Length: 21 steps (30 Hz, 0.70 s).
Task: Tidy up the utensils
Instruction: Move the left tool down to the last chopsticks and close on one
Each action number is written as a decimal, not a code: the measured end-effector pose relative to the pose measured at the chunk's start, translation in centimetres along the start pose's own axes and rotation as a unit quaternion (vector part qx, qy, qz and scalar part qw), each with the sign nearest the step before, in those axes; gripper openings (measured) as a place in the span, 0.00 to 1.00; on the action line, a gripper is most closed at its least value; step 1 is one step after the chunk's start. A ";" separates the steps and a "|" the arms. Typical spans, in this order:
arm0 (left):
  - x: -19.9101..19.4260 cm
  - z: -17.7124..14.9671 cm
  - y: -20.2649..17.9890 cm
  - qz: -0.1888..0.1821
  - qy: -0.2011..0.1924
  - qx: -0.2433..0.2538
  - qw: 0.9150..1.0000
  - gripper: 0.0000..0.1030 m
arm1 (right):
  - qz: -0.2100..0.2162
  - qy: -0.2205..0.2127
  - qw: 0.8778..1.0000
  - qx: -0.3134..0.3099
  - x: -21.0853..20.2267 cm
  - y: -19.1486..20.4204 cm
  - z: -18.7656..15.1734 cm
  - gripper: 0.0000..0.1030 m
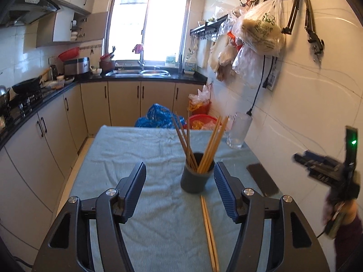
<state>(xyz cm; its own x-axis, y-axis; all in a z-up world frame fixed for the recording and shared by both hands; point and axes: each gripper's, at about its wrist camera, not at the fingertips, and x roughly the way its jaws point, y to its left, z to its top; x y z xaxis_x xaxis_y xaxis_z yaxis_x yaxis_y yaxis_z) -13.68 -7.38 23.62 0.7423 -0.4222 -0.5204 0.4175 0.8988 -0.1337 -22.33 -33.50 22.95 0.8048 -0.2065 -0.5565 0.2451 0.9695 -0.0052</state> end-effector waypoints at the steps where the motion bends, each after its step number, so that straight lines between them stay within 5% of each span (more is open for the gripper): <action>1: 0.0 -0.6 0.0 -0.003 0.008 -0.004 1.000 0.59 | -0.017 0.000 1.000 -0.005 -0.9 -1.0 -0.1 0.64; 10: 4.7 -5.9 -1.6 -0.018 0.091 0.003 0.996 0.59 | -0.115 -0.005 0.993 -0.030 -7.2 -6.6 -1.3 0.79; 15: 10.8 -10.6 -3.3 -0.034 0.184 0.027 0.982 0.58 | -0.058 0.051 0.997 -0.013 -3.2 -5.2 -6.0 0.79; 19: 14.3 -13.3 -4.5 -0.038 0.231 0.052 0.971 0.28 | 0.004 0.094 0.996 0.011 0.8 -2.7 -9.8 0.79; 21: 15.7 -14.2 -4.8 -0.038 0.243 0.060 0.968 0.24 | 0.034 0.112 0.993 0.023 2.8 -1.2 -11.4 0.79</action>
<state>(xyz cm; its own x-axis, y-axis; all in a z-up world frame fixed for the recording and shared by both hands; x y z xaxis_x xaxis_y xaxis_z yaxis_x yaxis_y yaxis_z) -11.52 -16.67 4.11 0.3860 -0.3547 -0.8516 0.5401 0.8353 -0.1031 -26.55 -33.77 11.98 0.6813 -0.1005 -0.7250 0.2223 0.9721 0.0742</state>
